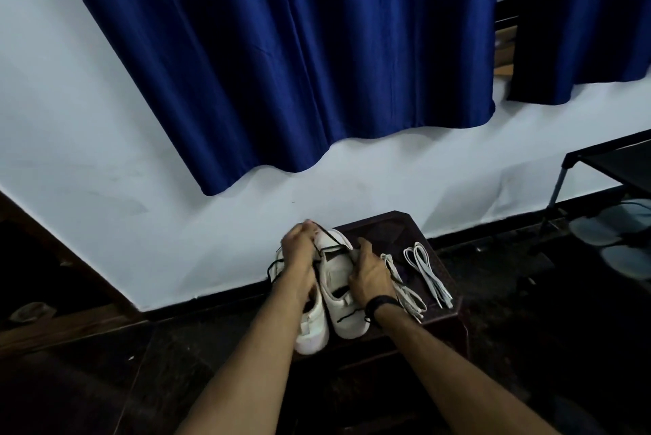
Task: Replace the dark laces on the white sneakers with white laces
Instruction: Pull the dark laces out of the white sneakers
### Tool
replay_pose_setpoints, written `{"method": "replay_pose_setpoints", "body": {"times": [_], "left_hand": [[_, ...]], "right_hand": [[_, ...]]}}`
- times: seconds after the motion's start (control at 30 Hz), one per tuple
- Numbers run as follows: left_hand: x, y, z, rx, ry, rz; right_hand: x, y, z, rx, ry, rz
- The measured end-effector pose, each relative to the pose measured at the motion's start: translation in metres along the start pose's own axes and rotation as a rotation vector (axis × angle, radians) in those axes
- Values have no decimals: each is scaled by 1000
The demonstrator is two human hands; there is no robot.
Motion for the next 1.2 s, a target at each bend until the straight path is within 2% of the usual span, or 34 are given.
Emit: {"method": "replay_pose_setpoints", "body": {"times": [0.03, 0.07, 0.13, 0.17, 0.2, 0.23, 0.3, 0.33, 0.37, 0.4, 0.43, 0.5, 0.53, 0.57, 0.6, 0.63, 0.7, 0.77, 0.83, 0.9, 1.0, 1.07, 1.2], "left_hand": [[-5, 3, 5, 7, 13, 77], [-8, 5, 12, -105, -20, 105], [-5, 12, 20, -476, -199, 86], [-4, 15, 19, -577, -290, 45], [-2, 20, 15, -531, -353, 9], [0, 28, 13, -381, -362, 3], [0, 38, 17, -1, -239, 43], [-5, 37, 23, 103, -161, 99], [-9, 35, 28, 122, -86, 153], [-12, 32, 35, 11, -20, 190], [-14, 30, 42, -252, 15, 177], [-12, 29, 49, -967, 96, -40], [-11, 30, 45, -1144, 70, -248], [-8, 30, 38, -1157, -21, -429], [-5, 29, 28, -1110, -162, -529], [-1, 26, 18, -1102, -307, -587], [8, 12, 2, -1276, -494, -662], [14, 2, -4, -1368, -496, -742], [12, -4, -6, -1390, -410, -792], [10, -10, -5, -1339, -368, -844], [16, -9, -3, -998, -261, -822], [14, 6, -1, -680, -92, -719], [-8, 61, 8, 36, 297, -376]], "right_hand": [[-1, 1, 1, 13, -8, -1], [-1, 2, 1, 24, -14, 1], [-1, -1, 0, 35, -21, 3], [-1, -3, -1, 42, -23, 0], [-1, -5, -2, 50, -23, -2], [0, -6, -3, 54, -26, -9], [1, -7, -2, 39, -36, -21], [2, -6, -1, 40, -45, -28], [2, -6, 0, 52, -50, -36], [3, -6, 1, 65, -49, -44], [3, -6, 2, 75, -44, -48], [4, -8, 1, 78, -36, -58], [4, -9, 1, 73, -32, -60], [5, -9, 0, 68, -28, -63], [5, -10, 0, 65, -23, -61], [5, -9, 0, 63, -15, -54], [5, -8, -1, 57, -1, -27], [5, -6, -2, 79, -3, -3], [4, -5, -1, 132, -24, 14], [4, -4, 1, 148, -53, 6], [4, -6, 0, 154, -53, -14], [4, -6, -3, 182, -50, -36], [4, -4, -6, 148, -54, -38]]}}
Point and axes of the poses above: each hand's wrist, its own x-axis away from the middle knuckle, its own z-axis out of the back of the hand, y = z × x, the point moved 2 cm from there along -x, towards the middle knuckle, and after that the axes turned 8 degrees about x, right-handed, at the moved point
